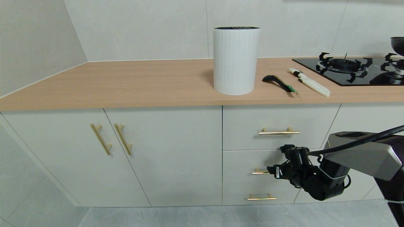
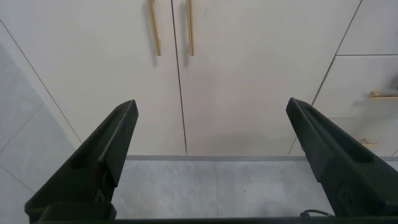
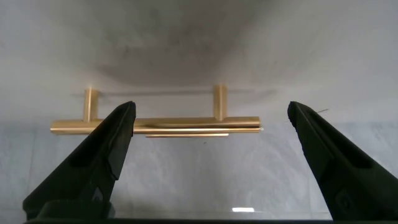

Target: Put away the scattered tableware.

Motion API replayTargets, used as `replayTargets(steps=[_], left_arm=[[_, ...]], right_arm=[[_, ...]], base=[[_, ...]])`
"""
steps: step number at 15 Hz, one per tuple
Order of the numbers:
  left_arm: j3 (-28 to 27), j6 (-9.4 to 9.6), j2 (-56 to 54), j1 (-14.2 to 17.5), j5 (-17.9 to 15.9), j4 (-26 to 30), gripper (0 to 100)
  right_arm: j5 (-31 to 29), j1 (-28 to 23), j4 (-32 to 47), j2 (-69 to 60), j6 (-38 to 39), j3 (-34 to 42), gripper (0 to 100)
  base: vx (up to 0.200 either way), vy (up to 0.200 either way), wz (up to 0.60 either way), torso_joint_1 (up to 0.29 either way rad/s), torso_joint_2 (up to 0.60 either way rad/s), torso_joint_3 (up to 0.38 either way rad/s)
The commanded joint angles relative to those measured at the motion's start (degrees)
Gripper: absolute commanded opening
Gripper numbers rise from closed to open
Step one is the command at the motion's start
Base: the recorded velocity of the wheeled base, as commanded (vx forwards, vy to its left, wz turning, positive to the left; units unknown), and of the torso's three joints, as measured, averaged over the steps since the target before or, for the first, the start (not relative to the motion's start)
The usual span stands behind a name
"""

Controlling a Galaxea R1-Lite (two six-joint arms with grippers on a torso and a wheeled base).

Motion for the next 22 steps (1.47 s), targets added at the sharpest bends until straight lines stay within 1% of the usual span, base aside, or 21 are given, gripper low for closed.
replayTargets(steps=[1, 5, 8, 9, 13, 17, 19, 22], left_arm=[[0.0, -0.01, 0.1, 0.0, 0.0, 0.0, 100], [0.0, -0.01, 0.1, 0.0, 0.0, 0.0, 100], [0.0, -0.01, 0.1, -0.1, 0.0, 0.0, 100], [0.0, -0.01, 0.1, 0.0, 0.0, 0.0, 100], [0.0, -0.01, 0.1, 0.0, 0.0, 0.0, 100], [0.0, -0.01, 0.1, 0.0, 0.0, 0.0, 100], [0.0, -0.01, 0.1, 0.0, 0.0, 0.0, 100], [0.0, -0.01, 0.1, 0.0, 0.0, 0.0, 100]], right_arm=[[0.1, -0.2, 0.0, -0.5, -0.2, 0.6, 100], [0.3, -0.1, -0.2, 0.0, -2.8, 0.6, 100], [0.4, -0.1, -1.2, -0.2, -2.8, 0.8, 100], [0.3, -0.1, -2.4, -0.1, -2.9, 0.8, 100], [0.3, 0.0, -2.6, 0.3, -3.0, 0.4, 100], [0.3, -0.1, -3.3, 0.3, -2.6, -1.0, 100], [0.2, 0.0, -4.4, 0.4, -2.7, -0.8, 100], [0.3, 0.0, -3.8, 1.0, -3.0, 0.0, 100]], base=[[0.0, 0.0, 0.0, 0.0, 0.0, 0.0], [0.0, 0.0, 0.0, 0.0, 0.0, 0.0], [0.0, 0.0, 0.0, -0.014, 0.04, 0.03], [0.0, 0.0, 0.0, -0.085, 0.27, 0.212], [0.0, 0.0, 0.0, -0.058, 0.21, 0.159], [0.0, 0.0, 0.0, 0.0, 0.0, 0.0], [0.0, 0.0, 0.0, 0.0, 0.0, 0.0], [0.0, 0.0, 0.0, 0.0, 0.0, 0.0]])
